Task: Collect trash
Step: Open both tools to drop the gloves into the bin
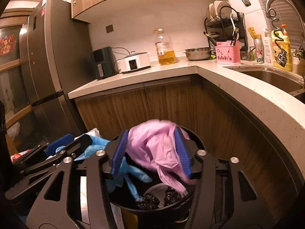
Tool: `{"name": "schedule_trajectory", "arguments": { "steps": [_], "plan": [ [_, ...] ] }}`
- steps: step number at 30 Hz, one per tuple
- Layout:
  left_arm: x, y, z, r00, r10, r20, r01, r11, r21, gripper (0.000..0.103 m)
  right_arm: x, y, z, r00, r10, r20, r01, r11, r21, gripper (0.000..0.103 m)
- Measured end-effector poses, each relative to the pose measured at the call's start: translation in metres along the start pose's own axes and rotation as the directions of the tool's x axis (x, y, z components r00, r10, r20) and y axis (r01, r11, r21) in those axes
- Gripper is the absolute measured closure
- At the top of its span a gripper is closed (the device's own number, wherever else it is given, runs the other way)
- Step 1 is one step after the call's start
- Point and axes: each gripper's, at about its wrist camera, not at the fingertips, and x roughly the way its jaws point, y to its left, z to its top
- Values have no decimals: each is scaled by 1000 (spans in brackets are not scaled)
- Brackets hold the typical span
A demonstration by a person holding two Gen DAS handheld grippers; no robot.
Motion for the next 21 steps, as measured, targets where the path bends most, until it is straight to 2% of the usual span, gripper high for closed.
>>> {"name": "schedule_trajectory", "arguments": {
  "steps": [4, 14, 21],
  "plan": [
    [1, 6, -1, 1000, 25, -10, -25, 1000, -12, 36, 2, -2, -1, 1000, -2, -9, 2, 1000, 11, 42],
    [-9, 10, -6, 999, 46, -5, -46, 999, -16, 29, -6, 0, -3, 1000, -26, 1, 26, 1000, -1, 36],
    [-35, 17, -9, 995, 95, 18, -95, 995, -23, 24, -22, 12, -7, 997, -70, 13, 71, 997, -32, 30]
  ]
}}
